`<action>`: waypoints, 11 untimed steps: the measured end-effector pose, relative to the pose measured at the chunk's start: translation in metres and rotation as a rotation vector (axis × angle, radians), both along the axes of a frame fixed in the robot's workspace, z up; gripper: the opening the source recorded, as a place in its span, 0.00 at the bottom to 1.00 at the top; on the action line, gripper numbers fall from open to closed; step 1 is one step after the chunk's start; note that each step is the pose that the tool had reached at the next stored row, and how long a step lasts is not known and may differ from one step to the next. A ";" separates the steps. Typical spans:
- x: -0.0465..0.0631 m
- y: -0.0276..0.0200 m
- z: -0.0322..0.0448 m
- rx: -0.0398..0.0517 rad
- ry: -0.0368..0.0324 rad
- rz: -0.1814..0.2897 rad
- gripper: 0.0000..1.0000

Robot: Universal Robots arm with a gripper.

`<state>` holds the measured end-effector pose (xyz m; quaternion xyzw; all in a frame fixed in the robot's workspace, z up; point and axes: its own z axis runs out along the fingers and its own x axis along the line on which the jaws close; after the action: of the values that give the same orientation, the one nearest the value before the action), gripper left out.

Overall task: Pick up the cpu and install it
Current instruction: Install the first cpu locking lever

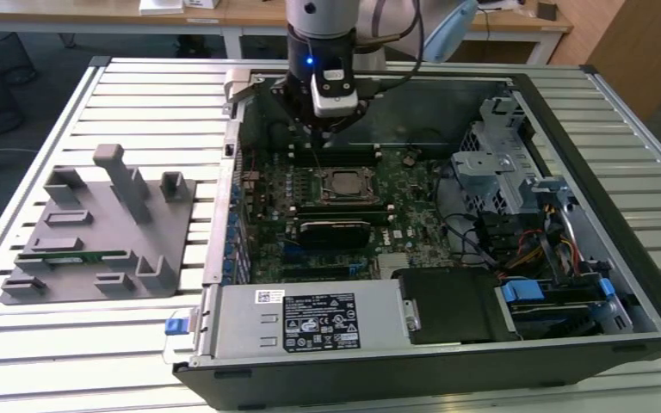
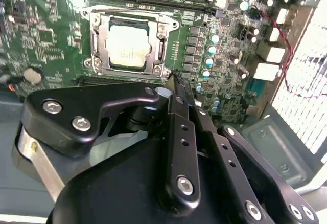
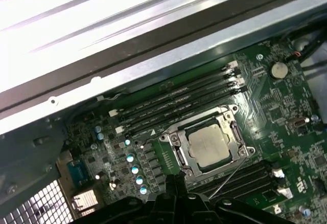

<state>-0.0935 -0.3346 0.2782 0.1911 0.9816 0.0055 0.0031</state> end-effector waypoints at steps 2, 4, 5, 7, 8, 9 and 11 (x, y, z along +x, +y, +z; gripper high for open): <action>0.000 0.0000 -0.0004 0.0000 -0.0041 0.025 0.11; 0.000 0.0001 -0.0009 0.0001 -0.0118 0.042 0.11; 0.000 0.0001 -0.0013 0.0001 -0.0164 0.051 0.11; 0.000 0.0000 -0.0020 0.0000 -0.0244 0.070 0.11; 0.000 0.0000 -0.0024 0.0000 -0.0267 0.085 0.11; 0.000 0.0000 -0.0027 0.0001 -0.0283 0.100 0.11; 0.000 0.0000 -0.0033 0.0006 -0.0300 0.136 0.11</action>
<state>-0.0935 -0.3346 0.2749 0.1238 0.9921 0.0089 0.0174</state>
